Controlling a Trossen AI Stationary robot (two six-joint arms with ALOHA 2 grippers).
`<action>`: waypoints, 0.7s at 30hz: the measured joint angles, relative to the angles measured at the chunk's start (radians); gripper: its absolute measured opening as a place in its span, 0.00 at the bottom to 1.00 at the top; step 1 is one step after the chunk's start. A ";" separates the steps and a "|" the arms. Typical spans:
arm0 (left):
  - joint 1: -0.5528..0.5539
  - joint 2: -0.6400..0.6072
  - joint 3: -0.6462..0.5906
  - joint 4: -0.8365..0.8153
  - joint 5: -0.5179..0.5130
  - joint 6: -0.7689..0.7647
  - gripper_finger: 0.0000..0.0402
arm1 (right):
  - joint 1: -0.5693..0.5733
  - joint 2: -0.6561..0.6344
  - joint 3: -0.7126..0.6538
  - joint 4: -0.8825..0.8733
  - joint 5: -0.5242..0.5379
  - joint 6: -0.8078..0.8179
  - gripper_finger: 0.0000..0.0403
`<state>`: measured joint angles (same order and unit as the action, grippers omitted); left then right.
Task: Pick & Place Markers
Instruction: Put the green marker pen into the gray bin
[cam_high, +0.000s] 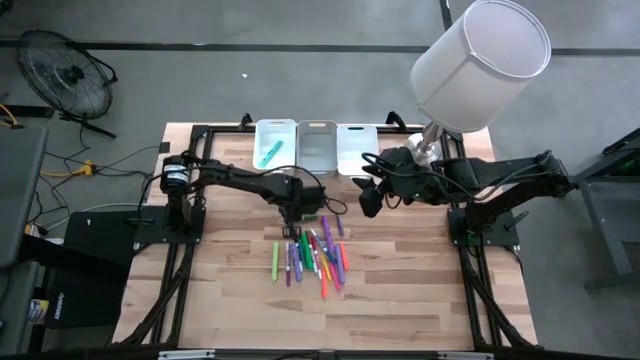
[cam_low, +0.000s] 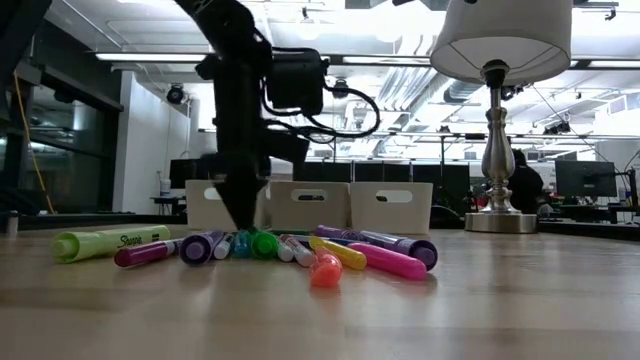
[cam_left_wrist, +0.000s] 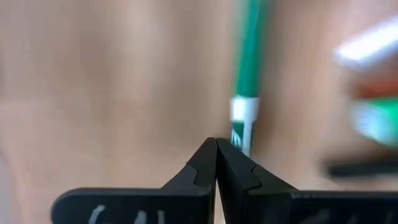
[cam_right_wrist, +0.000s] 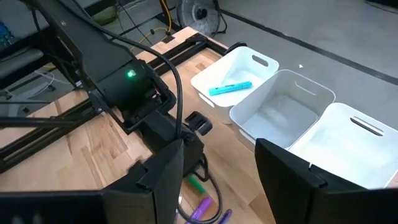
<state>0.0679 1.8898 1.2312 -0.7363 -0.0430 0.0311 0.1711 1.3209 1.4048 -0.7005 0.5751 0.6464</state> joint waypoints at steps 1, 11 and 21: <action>-0.001 0.000 0.020 -0.009 0.030 0.006 0.01 | 0.000 0.000 0.000 -0.002 -0.004 0.000 0.47; 0.002 -0.014 0.175 -0.127 0.072 0.043 0.29 | 0.000 0.000 0.000 -0.020 -0.031 0.000 0.47; -0.022 -0.015 0.169 -0.268 0.235 -0.018 0.49 | 0.000 0.000 0.000 -0.055 -0.032 0.000 0.47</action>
<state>0.0455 1.8748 1.4004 -1.0041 0.1920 0.0135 0.1711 1.3209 1.4048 -0.7555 0.5426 0.6464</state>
